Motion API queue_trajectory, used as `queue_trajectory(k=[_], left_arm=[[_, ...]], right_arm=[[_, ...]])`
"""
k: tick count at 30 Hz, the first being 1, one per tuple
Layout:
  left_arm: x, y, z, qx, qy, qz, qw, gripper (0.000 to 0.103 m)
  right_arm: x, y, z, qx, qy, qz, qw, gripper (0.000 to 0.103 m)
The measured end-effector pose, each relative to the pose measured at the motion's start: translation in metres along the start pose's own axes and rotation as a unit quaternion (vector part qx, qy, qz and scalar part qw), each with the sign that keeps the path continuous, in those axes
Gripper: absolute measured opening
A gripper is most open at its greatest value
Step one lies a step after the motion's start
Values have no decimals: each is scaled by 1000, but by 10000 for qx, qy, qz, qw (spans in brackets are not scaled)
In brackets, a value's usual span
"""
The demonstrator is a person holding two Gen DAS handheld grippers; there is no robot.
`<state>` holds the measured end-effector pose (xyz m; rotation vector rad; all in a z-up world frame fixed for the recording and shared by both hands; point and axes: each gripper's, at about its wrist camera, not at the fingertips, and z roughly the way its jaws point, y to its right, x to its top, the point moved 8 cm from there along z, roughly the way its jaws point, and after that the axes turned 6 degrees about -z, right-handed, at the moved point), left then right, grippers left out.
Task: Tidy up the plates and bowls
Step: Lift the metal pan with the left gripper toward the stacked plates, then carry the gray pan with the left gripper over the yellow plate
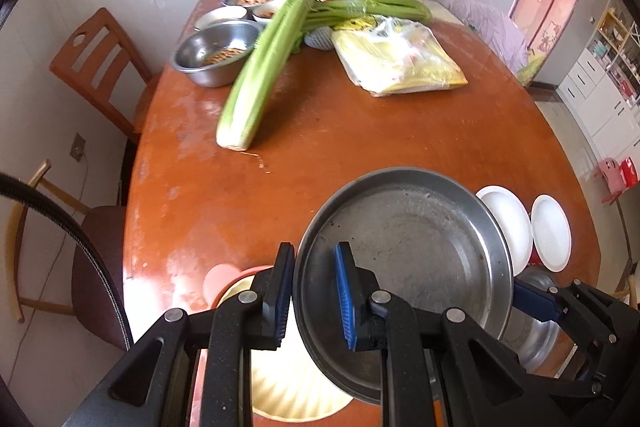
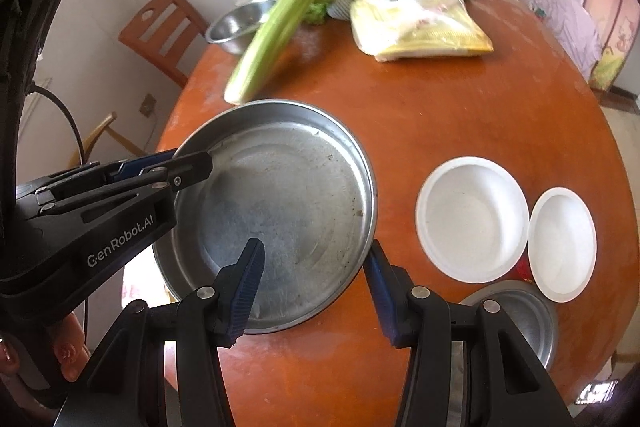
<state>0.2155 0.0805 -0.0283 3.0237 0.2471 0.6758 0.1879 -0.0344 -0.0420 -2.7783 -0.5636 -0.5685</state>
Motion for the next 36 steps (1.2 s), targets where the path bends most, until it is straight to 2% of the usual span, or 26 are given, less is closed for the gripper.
queue_trajectory(k=[18,36], left_arm=[[-37,-62,-61,362,343,-530,9973,20],[-67,-92,-60,459,244,-766,9957,20]], right_arm=[[-9,-78,-23,277,185,-754,9966,53],[-17,-108,-15,297,110,-1129,9931,54]])
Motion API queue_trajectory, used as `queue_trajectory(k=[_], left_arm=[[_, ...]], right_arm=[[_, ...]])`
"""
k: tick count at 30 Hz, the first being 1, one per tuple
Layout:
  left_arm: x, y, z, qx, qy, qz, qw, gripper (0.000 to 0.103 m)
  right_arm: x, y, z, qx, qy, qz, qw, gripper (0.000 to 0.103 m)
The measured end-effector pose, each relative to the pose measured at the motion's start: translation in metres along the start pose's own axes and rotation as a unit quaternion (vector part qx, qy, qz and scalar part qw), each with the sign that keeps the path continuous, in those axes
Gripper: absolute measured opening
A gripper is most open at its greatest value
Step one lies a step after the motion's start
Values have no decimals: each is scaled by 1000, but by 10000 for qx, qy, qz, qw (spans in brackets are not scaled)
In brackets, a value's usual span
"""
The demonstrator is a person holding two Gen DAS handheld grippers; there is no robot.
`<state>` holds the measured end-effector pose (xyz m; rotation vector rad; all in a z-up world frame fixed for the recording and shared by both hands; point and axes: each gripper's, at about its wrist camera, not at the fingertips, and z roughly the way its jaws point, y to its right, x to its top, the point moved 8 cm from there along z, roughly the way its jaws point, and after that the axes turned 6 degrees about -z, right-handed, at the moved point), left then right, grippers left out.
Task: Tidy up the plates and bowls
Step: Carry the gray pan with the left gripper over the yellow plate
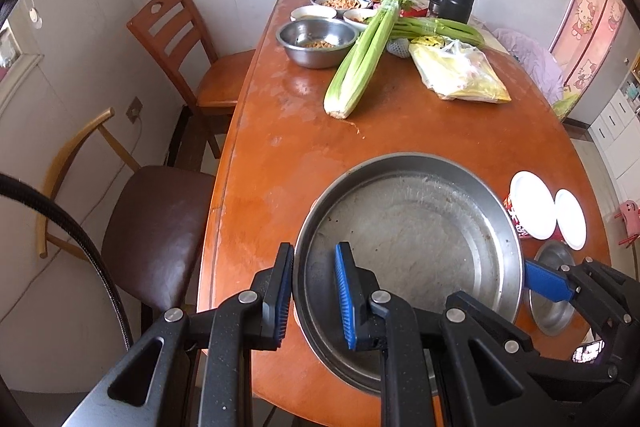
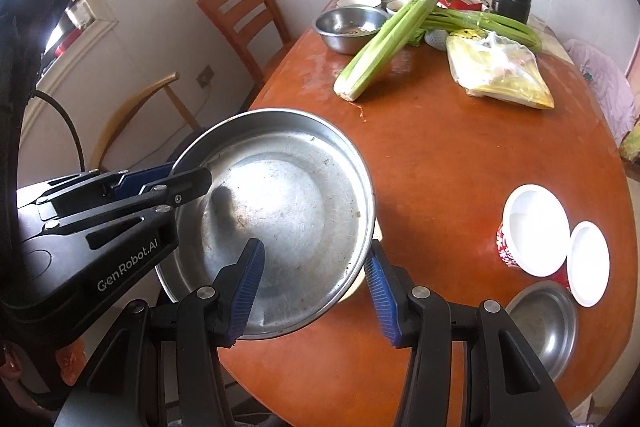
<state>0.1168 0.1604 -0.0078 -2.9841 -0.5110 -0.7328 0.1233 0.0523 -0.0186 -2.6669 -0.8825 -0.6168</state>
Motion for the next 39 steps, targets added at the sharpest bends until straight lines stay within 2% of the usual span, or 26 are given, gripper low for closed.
queue_trajectory(k=[14,30,39], left_arm=[[-18,-14,34,1,-359,-227,9991,20],[-37,-24,87,-51,-929,-543,9942,20],[-41,-28,106,-30,-1119,-603,9919,20]], right_arm=[[-5,-1,35,13,-378,-248,9990,54],[-19,0,83,24,-847,-577,9947,54],[-25,-1,108,-21,-1101,-715,9913,54]])
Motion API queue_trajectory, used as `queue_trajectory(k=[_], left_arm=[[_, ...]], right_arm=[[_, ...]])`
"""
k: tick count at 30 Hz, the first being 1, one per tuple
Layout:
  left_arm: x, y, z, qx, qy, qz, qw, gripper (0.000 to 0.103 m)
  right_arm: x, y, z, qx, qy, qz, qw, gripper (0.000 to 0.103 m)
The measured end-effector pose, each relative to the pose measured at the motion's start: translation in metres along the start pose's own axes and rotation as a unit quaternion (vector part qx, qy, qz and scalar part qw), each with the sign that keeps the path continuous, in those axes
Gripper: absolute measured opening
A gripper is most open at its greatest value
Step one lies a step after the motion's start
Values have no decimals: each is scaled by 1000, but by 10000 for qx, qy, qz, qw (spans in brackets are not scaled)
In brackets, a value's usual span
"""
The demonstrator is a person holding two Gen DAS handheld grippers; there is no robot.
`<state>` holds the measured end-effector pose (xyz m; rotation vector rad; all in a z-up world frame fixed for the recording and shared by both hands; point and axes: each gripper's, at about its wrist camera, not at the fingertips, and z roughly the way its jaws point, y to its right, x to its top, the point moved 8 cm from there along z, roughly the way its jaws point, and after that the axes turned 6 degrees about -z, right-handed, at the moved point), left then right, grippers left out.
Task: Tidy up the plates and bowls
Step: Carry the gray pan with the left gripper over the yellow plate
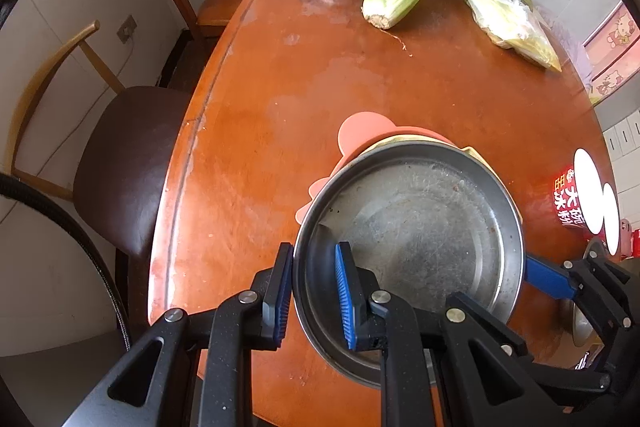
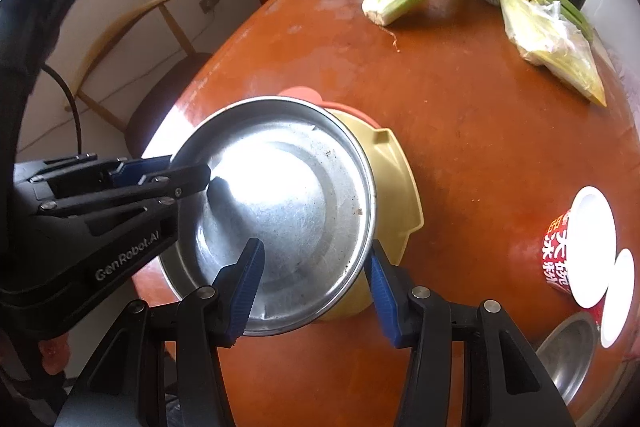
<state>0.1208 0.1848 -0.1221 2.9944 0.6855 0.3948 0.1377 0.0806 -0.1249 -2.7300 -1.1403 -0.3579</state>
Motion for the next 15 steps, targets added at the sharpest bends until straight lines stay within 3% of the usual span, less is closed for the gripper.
queue_trajectory(k=[15], left_arm=[[12,8,21,56,-140,53,9999,20]], right_arm=[[10,10,23,-278,-87,-266,9992,54]])
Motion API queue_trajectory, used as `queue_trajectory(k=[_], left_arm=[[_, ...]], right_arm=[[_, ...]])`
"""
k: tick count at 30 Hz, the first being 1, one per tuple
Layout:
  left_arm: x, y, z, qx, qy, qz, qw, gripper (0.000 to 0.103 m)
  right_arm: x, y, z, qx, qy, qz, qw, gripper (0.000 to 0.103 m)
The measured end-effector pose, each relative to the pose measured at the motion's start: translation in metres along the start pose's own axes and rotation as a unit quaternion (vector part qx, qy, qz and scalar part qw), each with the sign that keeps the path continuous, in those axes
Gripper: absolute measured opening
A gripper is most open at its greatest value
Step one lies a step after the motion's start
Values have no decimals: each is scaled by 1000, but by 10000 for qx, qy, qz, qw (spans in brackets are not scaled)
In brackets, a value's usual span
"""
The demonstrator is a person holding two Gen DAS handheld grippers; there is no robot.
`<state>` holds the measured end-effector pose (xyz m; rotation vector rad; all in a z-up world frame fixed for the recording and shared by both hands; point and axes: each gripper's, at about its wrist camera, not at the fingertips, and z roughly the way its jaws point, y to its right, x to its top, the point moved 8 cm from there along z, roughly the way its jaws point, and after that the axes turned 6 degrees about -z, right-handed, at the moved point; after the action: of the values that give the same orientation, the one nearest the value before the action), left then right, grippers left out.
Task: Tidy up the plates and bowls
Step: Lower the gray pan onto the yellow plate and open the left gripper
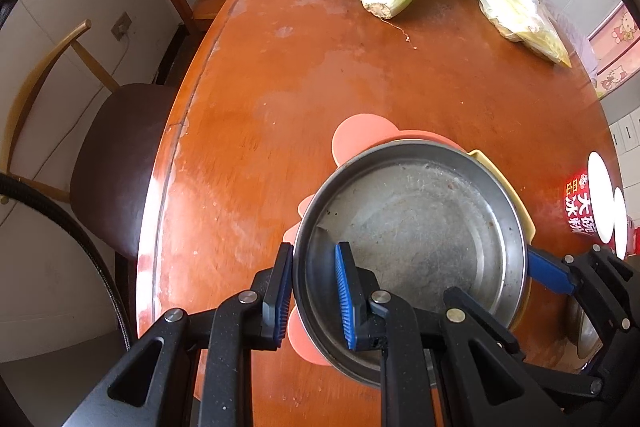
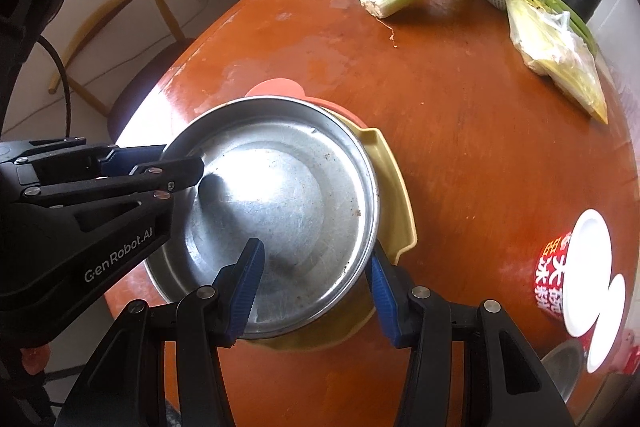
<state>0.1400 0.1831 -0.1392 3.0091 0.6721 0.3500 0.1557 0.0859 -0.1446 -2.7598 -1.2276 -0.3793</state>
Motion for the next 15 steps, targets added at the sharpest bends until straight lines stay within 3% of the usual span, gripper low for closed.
queue_trajectory(k=[15], left_arm=[[7,0,4,-8,-15,12,10000,21]], right_arm=[[4,1,1,-100,30,-192,9998,54]])
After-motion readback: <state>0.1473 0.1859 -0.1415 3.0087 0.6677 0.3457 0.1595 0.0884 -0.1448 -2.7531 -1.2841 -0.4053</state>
